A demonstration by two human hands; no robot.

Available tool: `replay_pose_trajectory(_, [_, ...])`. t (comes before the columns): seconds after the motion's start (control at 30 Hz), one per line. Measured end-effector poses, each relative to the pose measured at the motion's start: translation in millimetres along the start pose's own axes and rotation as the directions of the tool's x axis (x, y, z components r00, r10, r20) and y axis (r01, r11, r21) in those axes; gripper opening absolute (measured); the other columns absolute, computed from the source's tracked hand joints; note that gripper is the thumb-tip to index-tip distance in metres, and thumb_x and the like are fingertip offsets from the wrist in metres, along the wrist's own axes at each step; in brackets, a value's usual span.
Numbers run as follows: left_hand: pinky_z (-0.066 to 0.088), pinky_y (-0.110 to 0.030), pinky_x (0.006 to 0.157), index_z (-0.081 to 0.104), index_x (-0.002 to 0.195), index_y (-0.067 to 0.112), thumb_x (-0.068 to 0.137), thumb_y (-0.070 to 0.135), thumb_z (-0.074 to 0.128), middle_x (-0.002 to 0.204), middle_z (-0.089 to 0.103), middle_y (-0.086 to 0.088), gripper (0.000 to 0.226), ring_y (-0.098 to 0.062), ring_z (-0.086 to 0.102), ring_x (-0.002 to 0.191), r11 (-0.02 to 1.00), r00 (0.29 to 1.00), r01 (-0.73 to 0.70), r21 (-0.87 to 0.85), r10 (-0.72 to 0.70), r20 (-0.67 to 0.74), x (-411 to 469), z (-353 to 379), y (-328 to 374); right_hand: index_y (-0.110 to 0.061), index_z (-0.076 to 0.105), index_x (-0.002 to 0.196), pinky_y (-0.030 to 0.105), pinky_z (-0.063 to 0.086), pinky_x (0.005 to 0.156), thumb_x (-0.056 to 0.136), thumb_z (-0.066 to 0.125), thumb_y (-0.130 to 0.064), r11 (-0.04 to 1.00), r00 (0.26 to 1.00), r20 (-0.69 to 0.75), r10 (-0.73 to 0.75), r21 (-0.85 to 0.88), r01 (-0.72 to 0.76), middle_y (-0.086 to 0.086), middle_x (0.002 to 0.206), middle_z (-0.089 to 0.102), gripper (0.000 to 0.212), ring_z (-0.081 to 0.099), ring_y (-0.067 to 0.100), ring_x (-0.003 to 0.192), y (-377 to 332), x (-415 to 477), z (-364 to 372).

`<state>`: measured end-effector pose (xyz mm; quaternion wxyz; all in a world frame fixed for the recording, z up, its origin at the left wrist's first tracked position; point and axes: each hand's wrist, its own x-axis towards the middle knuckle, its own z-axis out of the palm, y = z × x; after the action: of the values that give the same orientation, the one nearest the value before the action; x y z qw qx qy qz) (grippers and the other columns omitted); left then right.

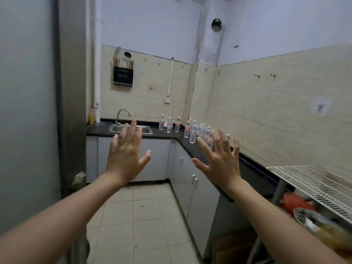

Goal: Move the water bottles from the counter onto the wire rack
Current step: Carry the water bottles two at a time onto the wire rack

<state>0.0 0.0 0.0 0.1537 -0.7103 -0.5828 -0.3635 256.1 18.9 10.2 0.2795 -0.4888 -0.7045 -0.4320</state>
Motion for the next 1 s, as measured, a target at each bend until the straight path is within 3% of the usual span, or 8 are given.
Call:
replay_pose_trajectory(0.17, [0.016, -0.05, 0.112, 0.023, 0.143, 0.006, 0.072, 0.056, 0.017, 0.155, 0.016, -0.013, 0.087, -0.03, 0.013, 0.144, 1.0, 1.0, 0.009, 0.01, -0.009, -0.019, 30.6, 45.3, 5.4, -0.025, 0.045, 0.121, 0.065, 0.037, 0.091, 0.076, 0.035, -0.061, 1.0, 0.999, -0.034, 0.005, -0.023, -0.005, 0.018, 0.126, 0.057, 0.058, 0.031, 0.032, 0.124, 20.2, 6.9, 45.8])
replay_pose_trajectory(0.27, [0.019, -0.053, 0.11, 0.03, 0.14, 0.004, 0.073, 0.054, 0.021, 0.152, 0.023, -0.016, 0.085, -0.033, 0.02, 0.141, 0.998, 0.998, -0.036, 0.056, 0.039, -0.043, 66.9, 75.0, 6.4, -0.025, 0.048, 0.119, 0.064, 0.037, 0.09, 0.076, 0.036, -0.059, 1.0, 0.999, -0.043, 0.017, -0.018, -0.018, 0.018, 0.123, 0.059, 0.056, 0.032, 0.031, 0.122, 41.5, 16.8, 81.4])
replay_pose_trajectory(0.47, [0.017, -0.052, 0.112, 0.026, 0.142, 0.004, 0.073, 0.055, 0.018, 0.154, 0.019, -0.015, 0.086, -0.031, 0.016, 0.143, 0.995, 0.996, -0.055, 0.082, 0.06, -0.07, 147.7, 137.1, 19.4, -0.026, 0.047, 0.12, 0.063, 0.037, 0.092, 0.075, 0.036, -0.059, 0.998, 0.998, 0.008, 0.07, 0.004, -0.07, 0.017, 0.125, 0.057, 0.057, 0.032, 0.031, 0.122, 83.5, 53.5, 163.9])
replay_pose_trajectory(0.6, [0.019, -0.052, 0.11, 0.03, 0.14, 0.004, 0.075, 0.053, 0.023, 0.152, 0.026, -0.016, 0.082, -0.032, 0.021, 0.141, 0.995, 0.998, -0.025, 0.092, 0.031, -0.06, 185.4, 180.7, 16.1, -0.026, 0.048, 0.12, 0.058, 0.029, 0.101, 0.076, 0.037, -0.058, 0.996, 0.999, 0.01, 0.05, 0.067, -0.051, 0.017, 0.127, 0.056, 0.056, 0.03, 0.03, 0.125, 94.6, 75.7, 219.5])
replay_pose_trajectory(0.9, [0.034, -0.057, 0.1, 0.042, 0.132, -0.001, 0.077, 0.047, 0.033, 0.142, 0.041, -0.022, 0.074, -0.036, 0.037, 0.132, 0.969, 0.998, 0.056, 0.24, -0.059, 0.005, 222.5, 241.4, -55.8, -0.026, 0.046, 0.12, 0.063, 0.039, 0.091, 0.076, 0.038, -0.056, 0.978, 0.995, 0.095, -0.02, 0.207, 0.0, 0.016, 0.122, 0.06, 0.053, 0.034, 0.029, 0.122, 66.1, 121.9, 328.1])
replay_pose_trajectory(1.0, [0.04, -0.059, 0.093, 0.044, 0.128, -0.001, 0.076, 0.046, 0.036, 0.137, 0.047, -0.024, 0.07, -0.03, 0.03, 0.129, 0.952, 0.998, 0.062, 0.3, -0.065, -0.002, 232.9, 245.8, -93.9, -0.025, 0.052, 0.117, 0.063, 0.039, 0.09, 0.076, 0.039, -0.054, 0.963, 0.995, 0.092, -0.041, 0.268, 0.015, 0.017, 0.121, 0.061, 0.052, 0.035, 0.029, 0.122, 36.9, 145.2, 359.4])
